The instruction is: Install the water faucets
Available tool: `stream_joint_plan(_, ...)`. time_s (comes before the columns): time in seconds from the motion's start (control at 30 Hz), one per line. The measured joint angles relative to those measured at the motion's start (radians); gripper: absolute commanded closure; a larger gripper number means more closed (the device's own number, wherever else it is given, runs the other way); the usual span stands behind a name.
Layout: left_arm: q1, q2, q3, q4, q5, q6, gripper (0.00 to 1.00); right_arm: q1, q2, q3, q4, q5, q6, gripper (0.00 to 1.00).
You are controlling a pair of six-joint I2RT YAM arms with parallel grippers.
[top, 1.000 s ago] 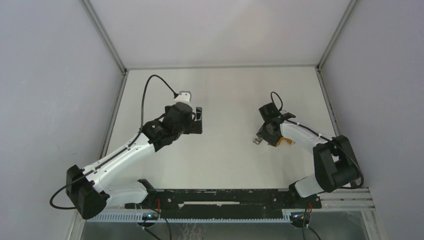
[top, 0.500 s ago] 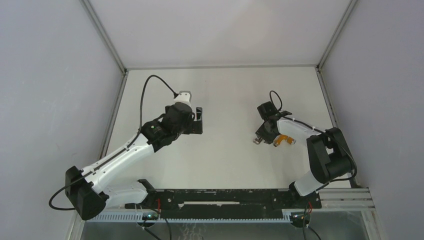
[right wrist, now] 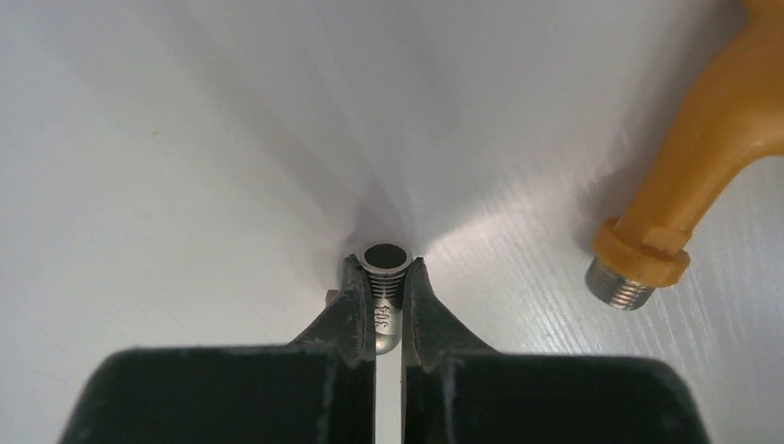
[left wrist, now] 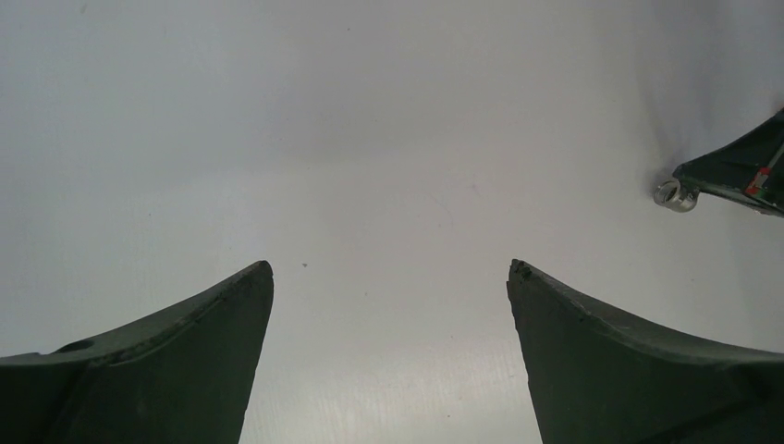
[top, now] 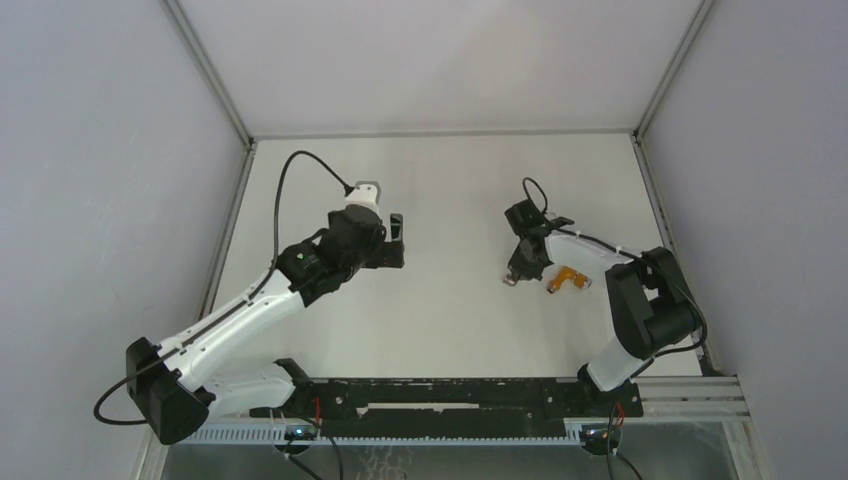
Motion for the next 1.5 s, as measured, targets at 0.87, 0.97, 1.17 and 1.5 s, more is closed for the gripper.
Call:
stream_joint_plan(0.87, 0.55, -0.293, -0.026, -0.118, 0.164, -0.108, 0.0, 0.451, 0.647, 0.717, -0.739, 0.954, -0.081, 1.0)
stream_joint_plan(0.97, 0.555, -0.302, -0.031, -0.117, 0.196, -0.124, 0.0, 0.462, 0.663, 0.727, -0.761, 0.97, -0.068, 1.0)
stream_joint_plan(1.17, 0.556, -0.299, -0.037, -0.113, 0.231, -0.134, 0.0, 0.481, 0.738, 0.728, -0.778, 0.973, -0.04, 0.95)
stream_joint_plan(1.5, 0.556, -0.299, -0.038, -0.109, 0.24, -0.134, 0.0, 0.496, 0.756, 0.733, -0.773, 0.952, -0.045, 0.68)
